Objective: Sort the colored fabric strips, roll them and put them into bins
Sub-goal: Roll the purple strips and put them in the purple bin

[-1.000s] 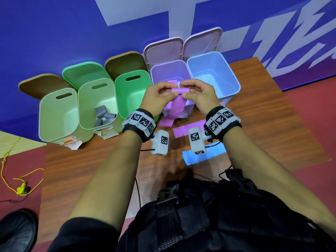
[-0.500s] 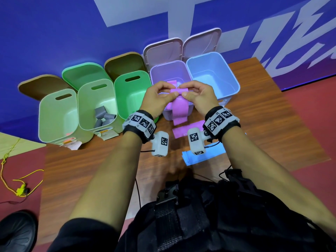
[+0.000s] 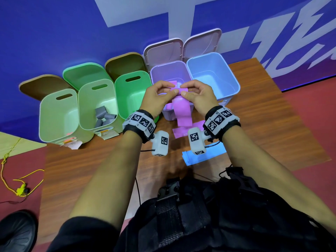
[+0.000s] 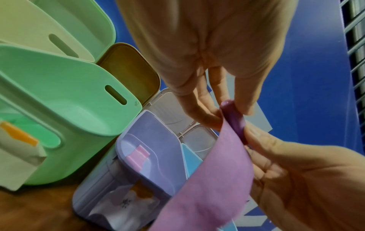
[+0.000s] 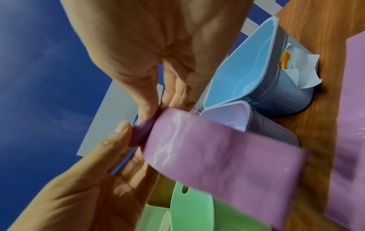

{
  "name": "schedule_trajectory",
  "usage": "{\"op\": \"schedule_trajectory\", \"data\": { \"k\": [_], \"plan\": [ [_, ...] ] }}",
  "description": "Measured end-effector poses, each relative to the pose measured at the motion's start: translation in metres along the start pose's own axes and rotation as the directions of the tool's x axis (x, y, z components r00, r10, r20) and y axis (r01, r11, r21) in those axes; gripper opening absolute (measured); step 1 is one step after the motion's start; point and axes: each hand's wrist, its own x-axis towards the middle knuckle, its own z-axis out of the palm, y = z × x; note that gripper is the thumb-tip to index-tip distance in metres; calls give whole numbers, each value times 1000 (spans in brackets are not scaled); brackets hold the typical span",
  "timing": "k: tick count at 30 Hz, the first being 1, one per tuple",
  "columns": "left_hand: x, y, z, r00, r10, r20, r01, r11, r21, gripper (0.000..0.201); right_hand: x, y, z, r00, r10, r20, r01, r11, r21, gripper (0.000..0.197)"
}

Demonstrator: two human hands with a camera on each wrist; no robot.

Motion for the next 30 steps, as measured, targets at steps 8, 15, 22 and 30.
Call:
{"op": "schedule_trajectory", "data": {
  "k": [8,15,22,30],
  "plan": [
    [0,8,0,1000,14,-19,-14,1000,-10,18,0,2,4,998,58,-14,-58,998,36,16],
    [-1,8,-1,1000,15,8,-15,1000,-27,23,-2,1,4,999,30,-34,-30,1000,-1,10],
    [-5,-3,1,1000,-10,0,10,999,-36,14,-2,-4,3,1000,4,-7,-4,1000,14,16],
    [-7,3,1,1000,24,12,-24,999,-33,25,1,3,5,999,40,-16,-40,999,-23,8]
  ]
}}
